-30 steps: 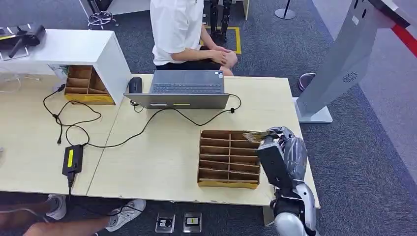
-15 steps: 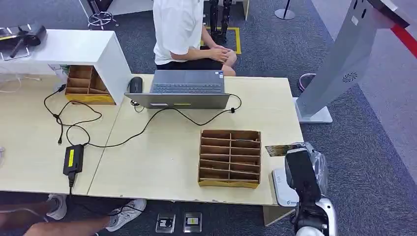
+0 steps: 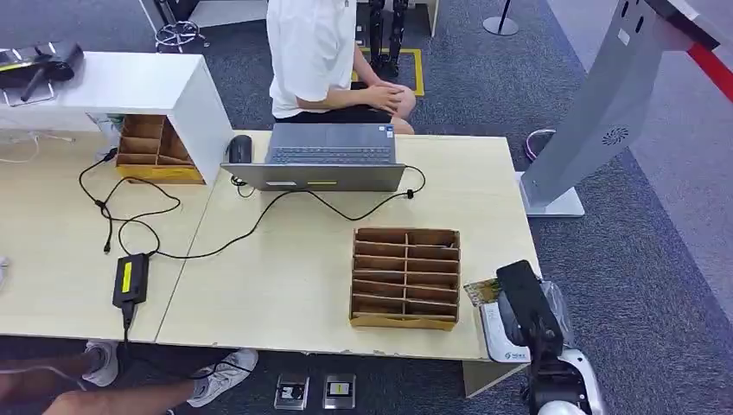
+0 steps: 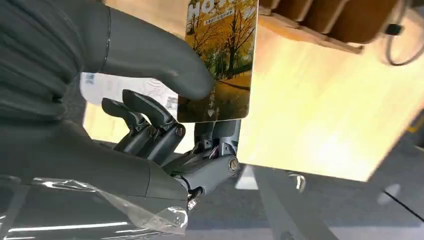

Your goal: Pass the card to the sensor for recognition and then transmit it.

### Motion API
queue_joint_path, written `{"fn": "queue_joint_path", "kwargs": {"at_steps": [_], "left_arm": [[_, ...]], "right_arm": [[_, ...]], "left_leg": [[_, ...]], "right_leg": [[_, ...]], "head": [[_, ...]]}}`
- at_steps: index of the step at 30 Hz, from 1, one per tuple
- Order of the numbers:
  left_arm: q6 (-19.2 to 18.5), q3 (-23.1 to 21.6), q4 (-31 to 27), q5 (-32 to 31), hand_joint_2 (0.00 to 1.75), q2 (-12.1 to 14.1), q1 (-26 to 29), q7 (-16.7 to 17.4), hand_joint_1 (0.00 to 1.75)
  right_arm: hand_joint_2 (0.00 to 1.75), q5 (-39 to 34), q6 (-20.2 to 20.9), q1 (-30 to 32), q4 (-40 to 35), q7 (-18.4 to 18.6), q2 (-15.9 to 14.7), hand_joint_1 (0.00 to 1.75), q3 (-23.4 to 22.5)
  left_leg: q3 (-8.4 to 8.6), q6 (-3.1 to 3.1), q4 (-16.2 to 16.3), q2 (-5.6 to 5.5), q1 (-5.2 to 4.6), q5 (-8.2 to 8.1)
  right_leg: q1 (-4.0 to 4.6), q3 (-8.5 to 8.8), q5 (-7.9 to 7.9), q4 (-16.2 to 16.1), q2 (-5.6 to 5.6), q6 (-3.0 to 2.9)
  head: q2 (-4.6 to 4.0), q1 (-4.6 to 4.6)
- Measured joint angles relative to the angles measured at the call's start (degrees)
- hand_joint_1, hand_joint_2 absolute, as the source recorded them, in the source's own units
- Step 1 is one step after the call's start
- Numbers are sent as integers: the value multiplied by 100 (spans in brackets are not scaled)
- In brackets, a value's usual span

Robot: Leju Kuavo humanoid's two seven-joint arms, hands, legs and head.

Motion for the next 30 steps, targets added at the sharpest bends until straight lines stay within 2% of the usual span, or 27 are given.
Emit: {"fn": "queue_joint_path", "kwargs": {"at_steps": [4, 13, 20, 30], "left_arm": [[0, 20, 0, -20, 0, 0, 0, 2, 0], [4, 20, 0, -81, 0, 0, -1, 26, 0], [-13, 20, 0, -140, 0, 0, -1, 44, 0], [-48, 17, 0, -144, 0, 0, -1, 74, 0]], "right_arm": [[175, -17, 201, -6, -90, 367, -135, 175, 2], [175, 100, 526, -5, -278, 839, -387, 175, 4], [175, 490, 1027, 5, -415, 883, -531, 175, 2], [175, 686, 1897, 20, -446, 885, -527, 175, -96]], "left_leg": [[0, 1, 0, 0, -4, 0], [-1, 10, 2, 0, -10, 5], [-2, 20, 3, 0, -14, 8], [-7, 27, 4, 0, -21, 12]], "right_leg": [[-5, 0, 4, 0, 0, 7], [-11, -1, 10, -1, 1, 15], [-15, -2, 15, -3, 1, 23], [-21, -3, 21, -4, 1, 33]], "head": [[-2, 0], [-2, 0], [-2, 0], [-2, 0]]}}
